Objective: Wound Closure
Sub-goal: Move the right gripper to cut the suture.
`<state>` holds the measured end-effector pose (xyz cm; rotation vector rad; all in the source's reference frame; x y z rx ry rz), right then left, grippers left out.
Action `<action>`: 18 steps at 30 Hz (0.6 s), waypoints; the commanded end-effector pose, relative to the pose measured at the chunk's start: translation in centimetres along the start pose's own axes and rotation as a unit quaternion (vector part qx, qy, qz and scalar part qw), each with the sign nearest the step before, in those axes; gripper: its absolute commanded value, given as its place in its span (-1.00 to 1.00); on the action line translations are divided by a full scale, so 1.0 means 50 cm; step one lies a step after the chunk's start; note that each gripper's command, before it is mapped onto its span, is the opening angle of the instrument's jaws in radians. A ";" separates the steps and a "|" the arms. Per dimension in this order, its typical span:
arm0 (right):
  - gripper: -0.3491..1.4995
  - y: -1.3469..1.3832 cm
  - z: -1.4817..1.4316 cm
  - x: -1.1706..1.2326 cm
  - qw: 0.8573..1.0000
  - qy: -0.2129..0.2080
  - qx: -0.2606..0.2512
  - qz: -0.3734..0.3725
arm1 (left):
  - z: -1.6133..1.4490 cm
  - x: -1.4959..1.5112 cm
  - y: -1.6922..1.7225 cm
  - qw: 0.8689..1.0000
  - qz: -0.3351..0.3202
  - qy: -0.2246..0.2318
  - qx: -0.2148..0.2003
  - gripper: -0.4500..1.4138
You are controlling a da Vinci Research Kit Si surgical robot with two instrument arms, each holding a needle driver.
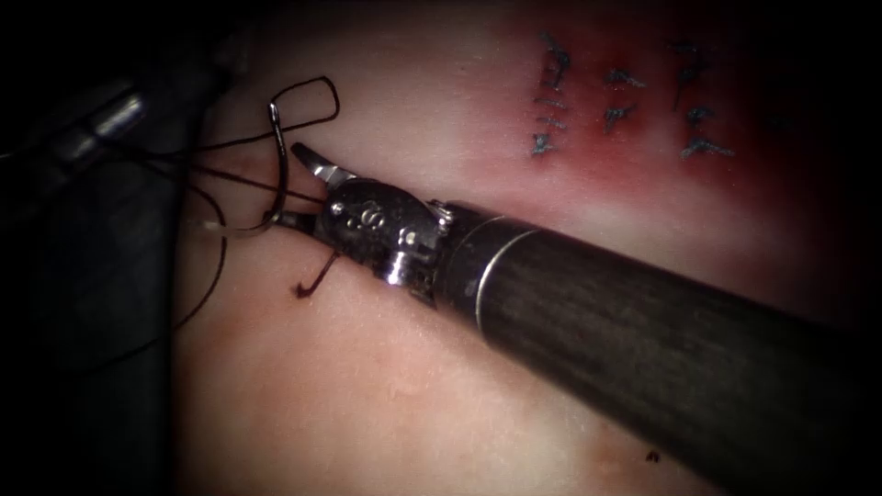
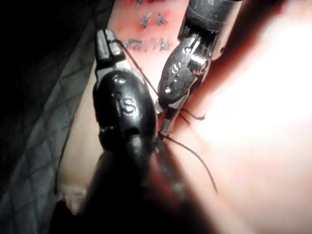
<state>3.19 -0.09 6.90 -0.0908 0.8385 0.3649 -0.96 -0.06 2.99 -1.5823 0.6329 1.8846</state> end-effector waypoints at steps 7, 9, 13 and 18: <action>-0.82 0.0008 0.0007 -0.0020 0.999 0.029 0.016 -0.027 | 0.0009 -0.0002 -0.0015 1.000 0.007 0.004 -0.005 -0.89; 0.93 0.0008 -0.0014 -0.0001 0.999 0.051 -0.004 0.004 | 0.0011 -0.0010 -0.0023 1.000 0.011 0.006 -0.008 -0.89; 0.98 0.0001 -0.0074 0.0023 0.998 0.055 0.005 0.009 | 0.0014 -0.0025 -0.0031 1.000 0.019 0.001 -0.007 -0.89; 0.98 0.0011 -0.0204 0.0035 0.998 0.056 -0.014 -0.005 | -0.0003 -0.0034 -0.0020 1.000 0.024 0.000 -0.014 -0.89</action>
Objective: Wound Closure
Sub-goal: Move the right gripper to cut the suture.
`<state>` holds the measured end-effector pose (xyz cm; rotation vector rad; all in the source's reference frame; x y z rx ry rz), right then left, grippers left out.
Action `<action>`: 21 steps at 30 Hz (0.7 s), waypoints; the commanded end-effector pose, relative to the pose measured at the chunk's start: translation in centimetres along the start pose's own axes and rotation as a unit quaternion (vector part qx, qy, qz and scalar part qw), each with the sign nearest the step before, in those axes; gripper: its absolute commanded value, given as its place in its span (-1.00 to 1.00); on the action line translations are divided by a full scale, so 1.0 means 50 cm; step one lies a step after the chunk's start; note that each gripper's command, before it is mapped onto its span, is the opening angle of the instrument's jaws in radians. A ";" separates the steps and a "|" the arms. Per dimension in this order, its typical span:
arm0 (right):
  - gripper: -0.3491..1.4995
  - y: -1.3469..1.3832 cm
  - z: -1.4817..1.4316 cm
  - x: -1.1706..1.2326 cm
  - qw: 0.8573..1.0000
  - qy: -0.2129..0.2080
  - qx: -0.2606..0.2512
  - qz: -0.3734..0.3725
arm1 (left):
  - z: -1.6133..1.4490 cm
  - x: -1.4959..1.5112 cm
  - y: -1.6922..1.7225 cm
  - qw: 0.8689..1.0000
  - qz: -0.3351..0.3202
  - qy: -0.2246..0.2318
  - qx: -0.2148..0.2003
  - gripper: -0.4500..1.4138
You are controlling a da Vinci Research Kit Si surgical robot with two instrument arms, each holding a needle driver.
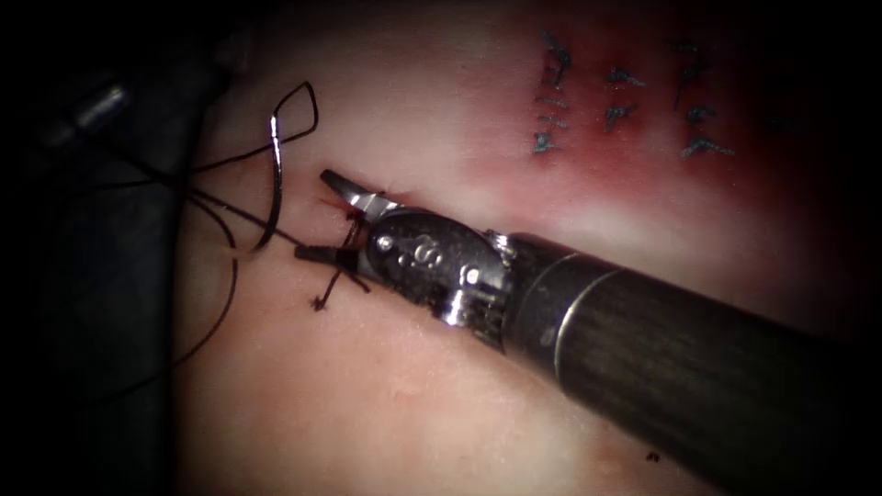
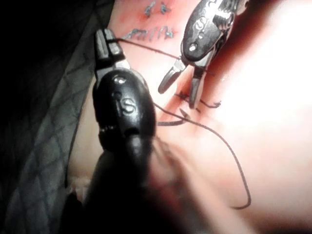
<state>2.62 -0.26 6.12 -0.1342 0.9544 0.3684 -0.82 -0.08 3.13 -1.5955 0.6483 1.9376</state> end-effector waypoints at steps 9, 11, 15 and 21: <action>0.96 0.0062 -0.0198 -0.0079 0.999 -0.029 -0.037 -0.023 | -0.0015 0.0012 0.0118 0.998 -0.019 0.008 -0.051 -0.89; 0.95 0.0066 -0.0220 -0.0100 0.998 -0.035 -0.038 -0.026 | -0.0027 0.0015 0.0158 0.997 -0.026 0.008 -0.070 -0.89; 0.95 0.0069 -0.0244 -0.0123 0.997 -0.048 -0.046 -0.029 | -0.0056 -0.0001 0.0244 0.994 -0.015 -0.012 -0.104 -0.89; 0.96 0.0053 -0.0243 -0.0126 0.997 -0.054 -0.053 -0.030 | -0.0085 -0.0066 0.0311 0.988 -0.021 -0.061 -0.144 0.04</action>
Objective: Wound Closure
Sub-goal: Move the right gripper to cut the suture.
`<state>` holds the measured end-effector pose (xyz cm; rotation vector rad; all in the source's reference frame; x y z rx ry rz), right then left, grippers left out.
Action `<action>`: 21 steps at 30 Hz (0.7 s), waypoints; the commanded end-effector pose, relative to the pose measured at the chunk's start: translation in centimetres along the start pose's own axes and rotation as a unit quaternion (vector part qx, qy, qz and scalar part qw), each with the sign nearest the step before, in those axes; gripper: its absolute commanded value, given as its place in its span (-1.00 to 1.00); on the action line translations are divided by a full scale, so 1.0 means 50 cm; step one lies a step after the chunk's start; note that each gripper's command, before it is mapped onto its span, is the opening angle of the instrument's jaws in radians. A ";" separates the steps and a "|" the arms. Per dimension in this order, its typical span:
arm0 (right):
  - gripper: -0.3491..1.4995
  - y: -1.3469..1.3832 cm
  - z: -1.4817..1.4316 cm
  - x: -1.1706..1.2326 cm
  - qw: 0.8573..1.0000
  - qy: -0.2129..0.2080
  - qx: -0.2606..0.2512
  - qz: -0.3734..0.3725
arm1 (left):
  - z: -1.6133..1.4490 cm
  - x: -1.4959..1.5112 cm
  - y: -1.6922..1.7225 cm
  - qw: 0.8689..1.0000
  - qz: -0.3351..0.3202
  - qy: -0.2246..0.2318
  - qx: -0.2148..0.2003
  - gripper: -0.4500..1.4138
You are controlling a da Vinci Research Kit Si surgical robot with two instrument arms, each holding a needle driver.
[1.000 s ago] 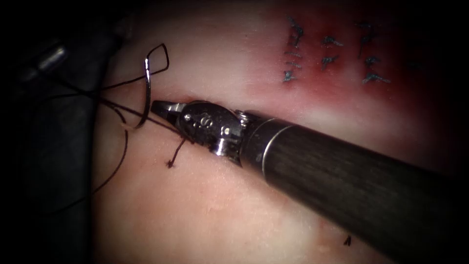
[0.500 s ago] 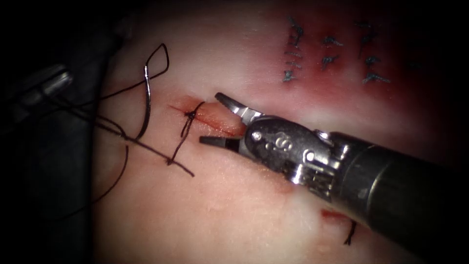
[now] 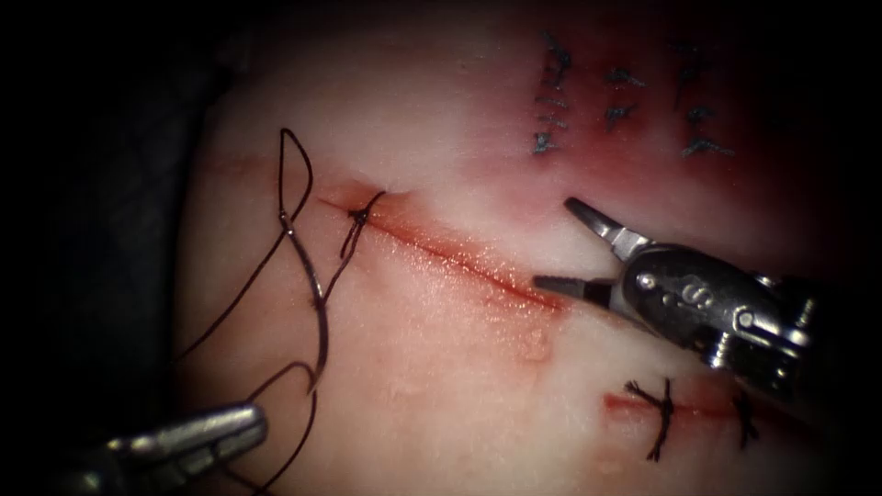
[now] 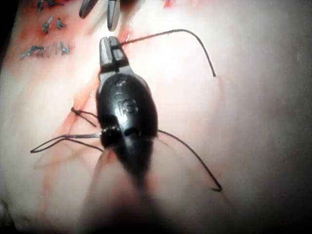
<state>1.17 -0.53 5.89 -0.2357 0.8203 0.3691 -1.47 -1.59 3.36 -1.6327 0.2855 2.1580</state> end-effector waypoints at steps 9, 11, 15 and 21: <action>0.96 -0.0033 0.0049 0.0022 1.000 0.009 0.002 0.000 | -0.0062 -0.0033 -0.0030 0.995 -0.041 -0.088 -0.028 0.32; 0.96 -0.0037 0.0052 0.0023 1.000 0.010 0.003 -0.001 | -0.0092 -0.0035 -0.0030 0.993 -0.043 -0.103 -0.050 0.32; 0.96 -0.0048 0.0057 0.0026 1.000 0.010 0.006 -0.002 | -0.0148 -0.0053 -0.0025 0.981 -0.044 -0.168 -0.084 0.32; 0.96 -0.0060 0.0062 0.0028 1.000 0.012 0.012 -0.004 | -0.0233 -0.0097 -0.0015 0.960 -0.053 -0.235 -0.145 0.32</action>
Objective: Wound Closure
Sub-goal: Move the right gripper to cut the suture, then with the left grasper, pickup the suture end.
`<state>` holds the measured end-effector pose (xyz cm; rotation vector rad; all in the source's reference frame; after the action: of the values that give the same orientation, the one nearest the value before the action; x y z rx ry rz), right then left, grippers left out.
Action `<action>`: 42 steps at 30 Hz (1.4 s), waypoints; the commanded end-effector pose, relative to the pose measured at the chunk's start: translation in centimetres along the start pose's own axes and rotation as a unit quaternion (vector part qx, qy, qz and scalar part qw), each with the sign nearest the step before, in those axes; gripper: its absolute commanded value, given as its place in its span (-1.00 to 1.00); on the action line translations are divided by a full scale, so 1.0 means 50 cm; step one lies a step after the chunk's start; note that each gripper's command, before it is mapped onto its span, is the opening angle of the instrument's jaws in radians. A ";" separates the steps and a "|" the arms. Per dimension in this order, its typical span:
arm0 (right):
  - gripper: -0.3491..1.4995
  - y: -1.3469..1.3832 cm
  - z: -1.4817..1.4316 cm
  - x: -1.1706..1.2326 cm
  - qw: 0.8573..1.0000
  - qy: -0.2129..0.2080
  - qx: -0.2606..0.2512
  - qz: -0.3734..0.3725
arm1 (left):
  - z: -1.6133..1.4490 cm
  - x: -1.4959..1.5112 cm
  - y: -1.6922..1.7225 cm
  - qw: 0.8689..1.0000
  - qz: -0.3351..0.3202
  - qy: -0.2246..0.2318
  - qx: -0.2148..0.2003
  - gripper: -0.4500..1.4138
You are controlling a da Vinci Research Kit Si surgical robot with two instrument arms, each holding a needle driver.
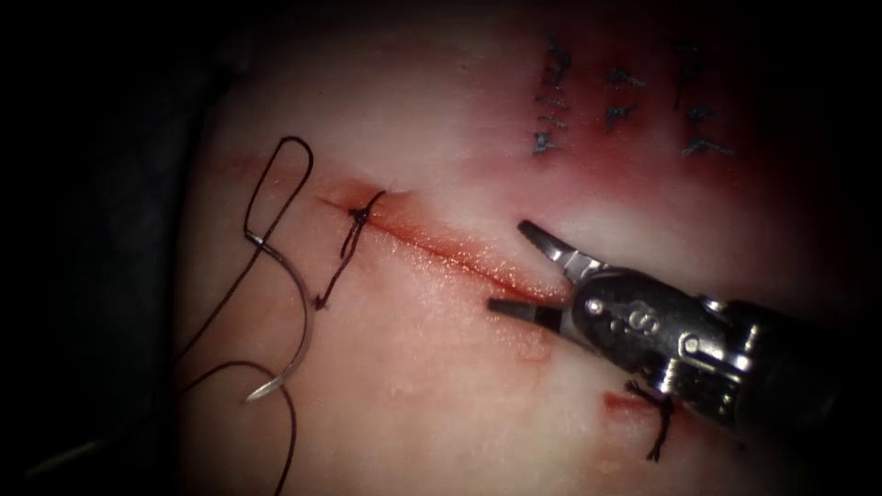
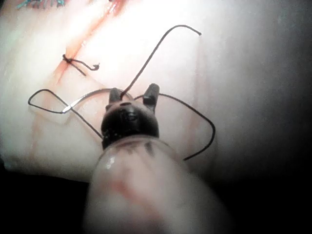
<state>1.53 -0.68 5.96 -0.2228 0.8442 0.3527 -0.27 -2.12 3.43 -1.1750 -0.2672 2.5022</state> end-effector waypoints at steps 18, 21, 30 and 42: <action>0.96 -0.0012 0.0023 0.0010 1.000 0.002 0.006 -0.001 | -0.0275 -0.0012 -0.0069 0.999 -0.034 0.036 0.019 0.33; 0.96 -0.0011 0.0025 0.0011 1.000 0.001 0.006 0.000 | -0.0277 0.0039 -0.0088 0.994 -0.061 0.080 0.052 0.33; 0.96 -0.0014 0.0033 0.0021 1.000 0.001 0.005 0.002 | -0.0095 0.0127 -0.0116 0.983 -0.053 0.123 0.124 0.16; 0.96 -0.0011 0.0034 0.0030 1.000 0.005 0.013 0.004 | 0.0281 0.0174 -0.0116 0.978 -0.091 0.109 0.155 0.16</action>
<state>1.71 -0.67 5.92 -0.1972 0.8571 0.3499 -1.76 -1.28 3.93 -1.2097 0.0640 2.1361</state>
